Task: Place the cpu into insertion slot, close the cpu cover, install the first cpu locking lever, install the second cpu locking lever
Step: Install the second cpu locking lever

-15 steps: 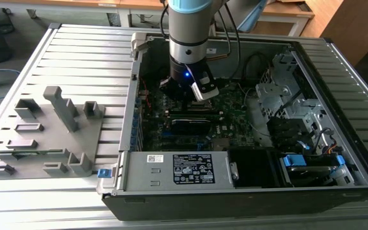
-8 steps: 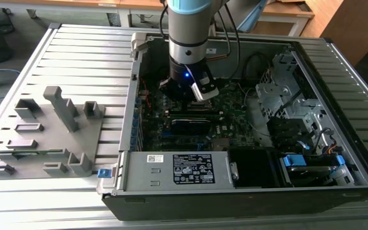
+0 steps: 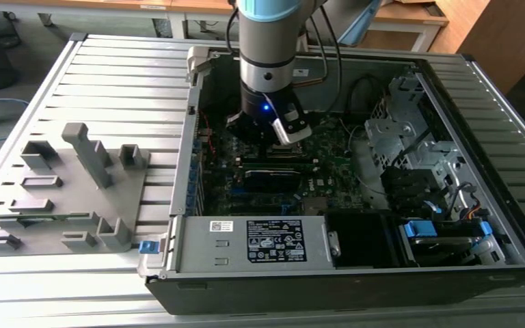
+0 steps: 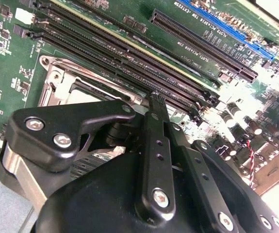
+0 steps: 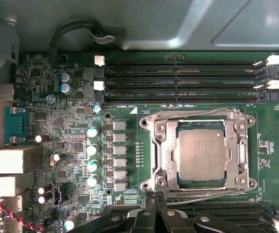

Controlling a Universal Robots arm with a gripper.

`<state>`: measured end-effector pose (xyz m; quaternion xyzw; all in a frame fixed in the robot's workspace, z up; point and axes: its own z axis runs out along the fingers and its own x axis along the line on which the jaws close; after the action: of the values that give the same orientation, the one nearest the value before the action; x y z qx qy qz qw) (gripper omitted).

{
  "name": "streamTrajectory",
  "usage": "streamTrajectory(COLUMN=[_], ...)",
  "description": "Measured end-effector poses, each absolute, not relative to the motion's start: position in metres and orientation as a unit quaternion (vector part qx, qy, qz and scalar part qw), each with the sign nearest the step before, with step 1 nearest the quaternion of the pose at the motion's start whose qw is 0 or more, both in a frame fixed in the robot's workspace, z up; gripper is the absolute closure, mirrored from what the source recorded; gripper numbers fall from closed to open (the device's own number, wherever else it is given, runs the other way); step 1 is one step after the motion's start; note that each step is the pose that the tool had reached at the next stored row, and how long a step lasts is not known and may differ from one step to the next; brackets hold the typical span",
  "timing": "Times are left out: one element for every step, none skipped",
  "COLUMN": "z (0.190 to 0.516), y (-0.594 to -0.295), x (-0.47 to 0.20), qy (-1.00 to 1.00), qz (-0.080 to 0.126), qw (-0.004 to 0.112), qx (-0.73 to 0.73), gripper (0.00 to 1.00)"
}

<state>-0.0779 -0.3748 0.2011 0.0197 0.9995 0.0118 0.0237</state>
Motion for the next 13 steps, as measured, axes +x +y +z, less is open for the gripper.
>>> streamTrajectory(z=[0.201,0.2009,0.2008,0.2006,0.2005,0.2004,0.2003,0.2001,0.2001,0.2001,0.2001,0.2,0.1999], y=[-0.3747,-0.3747,-0.3746,-0.3745,-0.3744,-0.3743,-0.3742,-0.374,-0.3737,-0.3733,-0.3729,-0.3724,-0.3721], x=[-0.0784,-0.0789,-0.0795,-0.0801,-0.0806,-0.0809,-0.081,-0.0811,-0.0811,-0.0811,-0.0812,-0.0811,-0.0811], qy=[0.999,0.999,0.999,0.999,0.999,0.999,0.999,0.999,0.999,0.999,0.999,0.999,0.999], qz=[0.012,0.012,0.013,0.013,0.013,0.014,0.014,0.014,0.014,0.014,0.014,0.014,0.014], qw=[0.024,0.024,0.024,0.024,0.024,0.024,0.024,0.024,0.024,0.024,0.023,0.024,0.024], qx=[0.019,0.019,0.019,0.018,0.018,0.018,0.018,0.018,0.018,0.018,0.018,0.018,0.018], gripper=[0.9,0.9,0.9,0.9,0.9,0.9,0.9,0.9,0.9,0.9,0.9,0.9,0.9])
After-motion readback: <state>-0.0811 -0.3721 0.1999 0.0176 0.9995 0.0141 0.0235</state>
